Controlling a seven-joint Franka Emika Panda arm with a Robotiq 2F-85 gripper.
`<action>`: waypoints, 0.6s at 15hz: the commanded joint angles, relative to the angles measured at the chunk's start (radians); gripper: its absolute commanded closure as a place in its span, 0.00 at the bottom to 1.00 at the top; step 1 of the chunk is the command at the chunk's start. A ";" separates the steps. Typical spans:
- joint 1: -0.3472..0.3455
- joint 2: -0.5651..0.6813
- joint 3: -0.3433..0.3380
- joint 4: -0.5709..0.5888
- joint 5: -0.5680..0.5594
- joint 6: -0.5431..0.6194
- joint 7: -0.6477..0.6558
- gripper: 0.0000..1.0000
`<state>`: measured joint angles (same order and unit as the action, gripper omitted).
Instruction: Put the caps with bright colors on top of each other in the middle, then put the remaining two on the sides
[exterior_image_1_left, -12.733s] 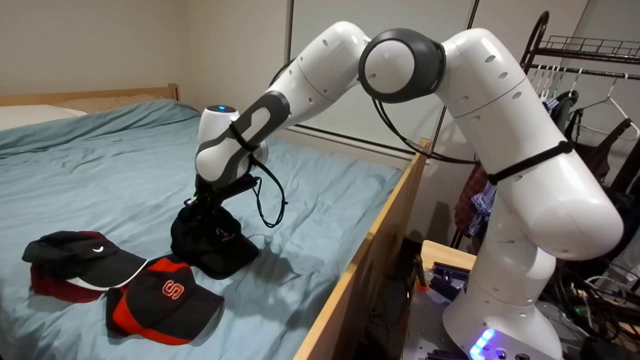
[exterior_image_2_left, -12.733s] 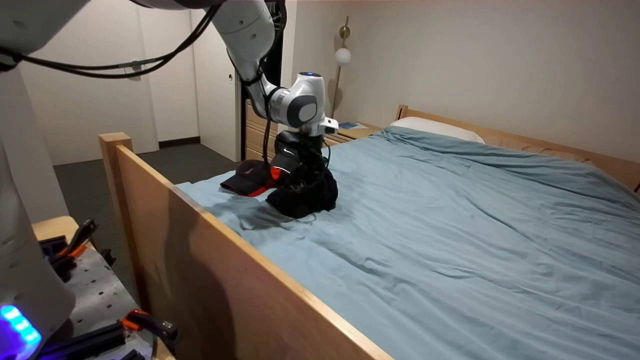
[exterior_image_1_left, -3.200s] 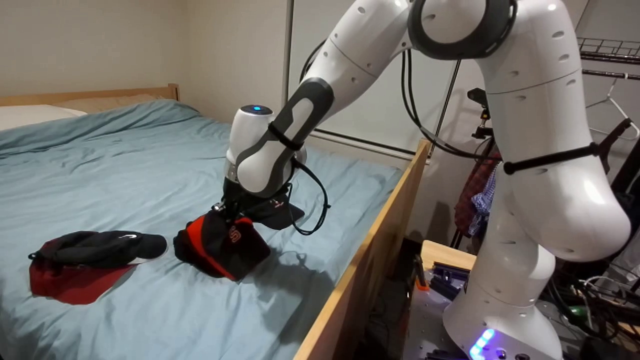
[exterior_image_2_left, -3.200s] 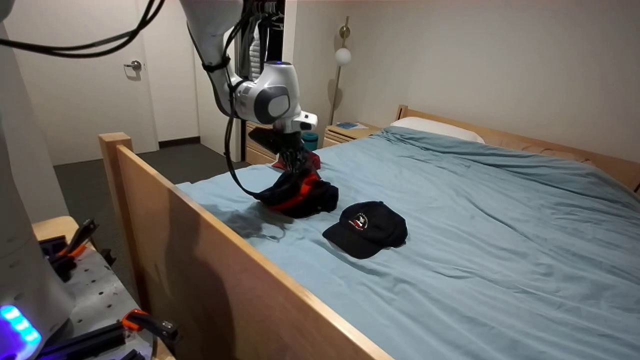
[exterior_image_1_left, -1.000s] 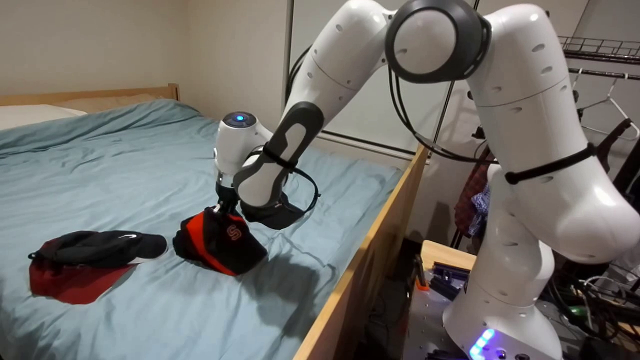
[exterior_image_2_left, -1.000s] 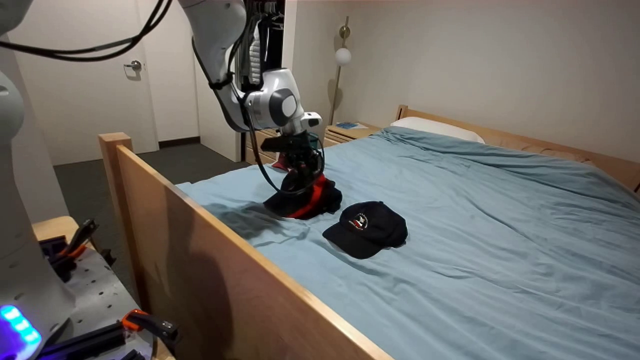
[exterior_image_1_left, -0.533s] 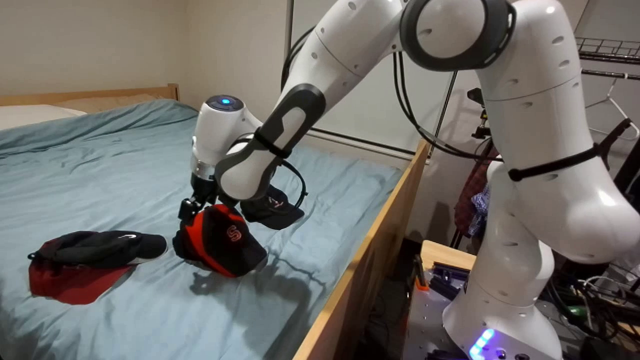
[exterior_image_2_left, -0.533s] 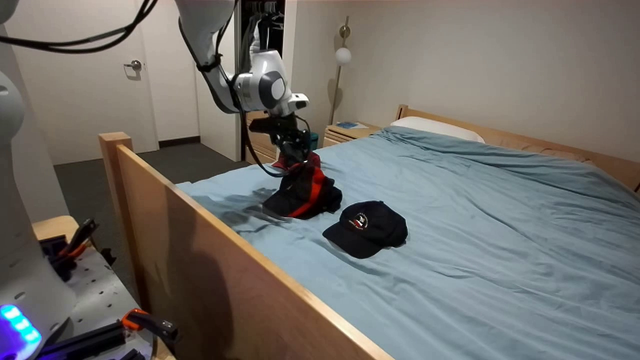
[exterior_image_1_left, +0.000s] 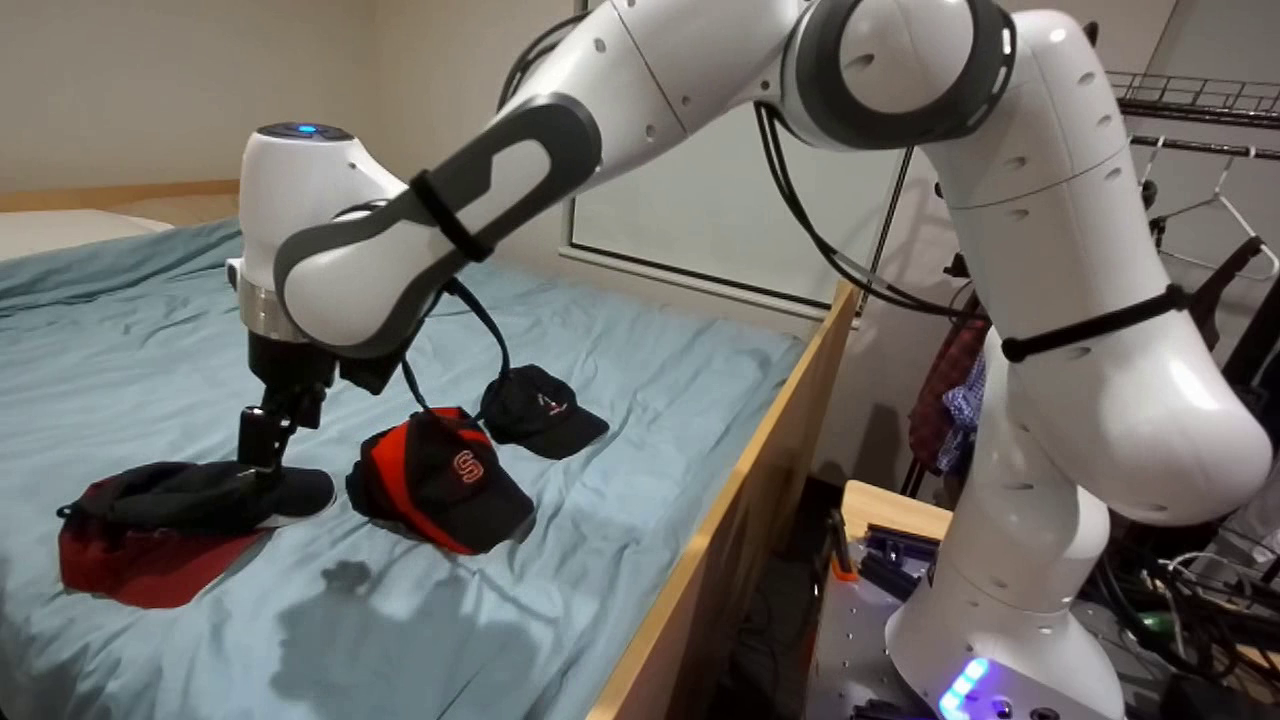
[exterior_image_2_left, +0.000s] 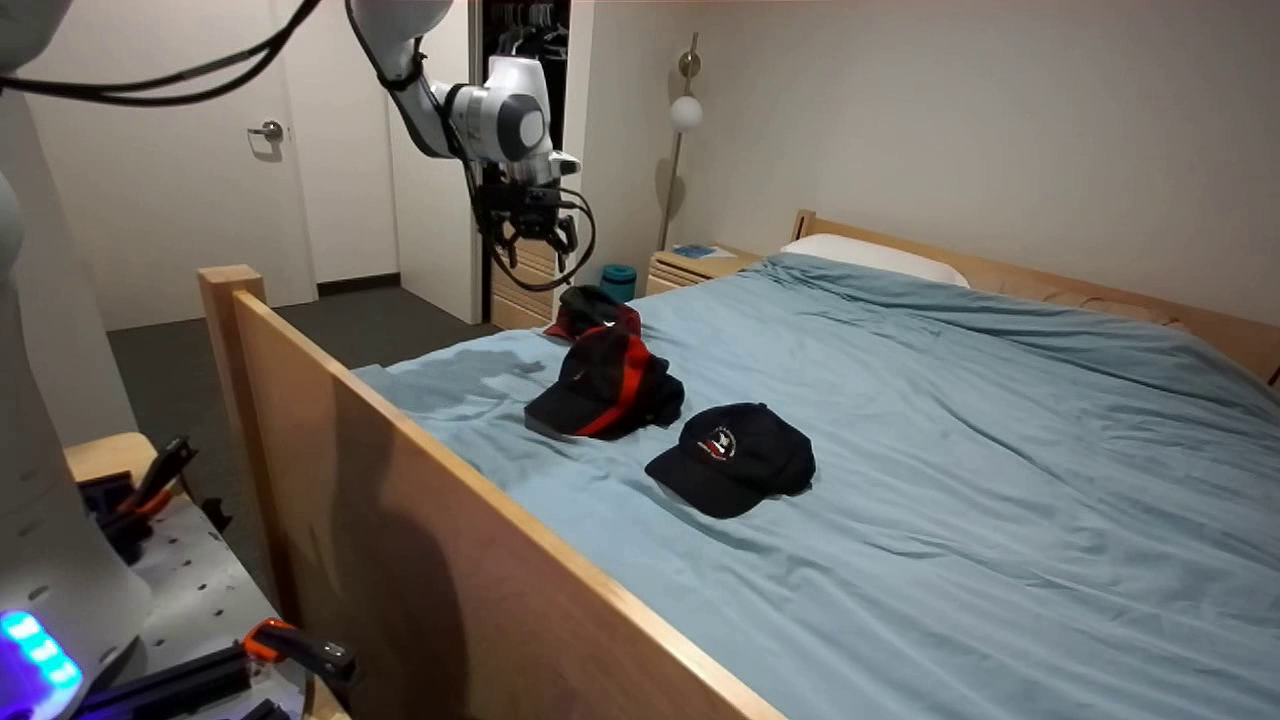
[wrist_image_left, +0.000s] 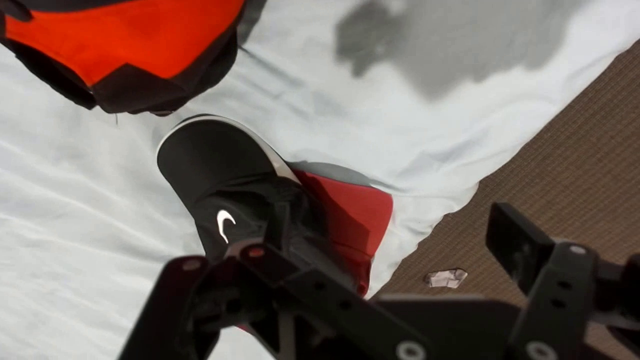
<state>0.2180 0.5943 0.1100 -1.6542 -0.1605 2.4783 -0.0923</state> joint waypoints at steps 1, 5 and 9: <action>-0.001 0.009 0.003 0.014 0.000 -0.007 -0.004 0.00; 0.002 0.121 -0.011 0.144 -0.043 -0.004 -0.060 0.00; 0.005 0.296 -0.009 0.358 -0.098 -0.034 -0.188 0.00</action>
<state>0.2179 0.7532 0.1010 -1.4727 -0.2235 2.4748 -0.1872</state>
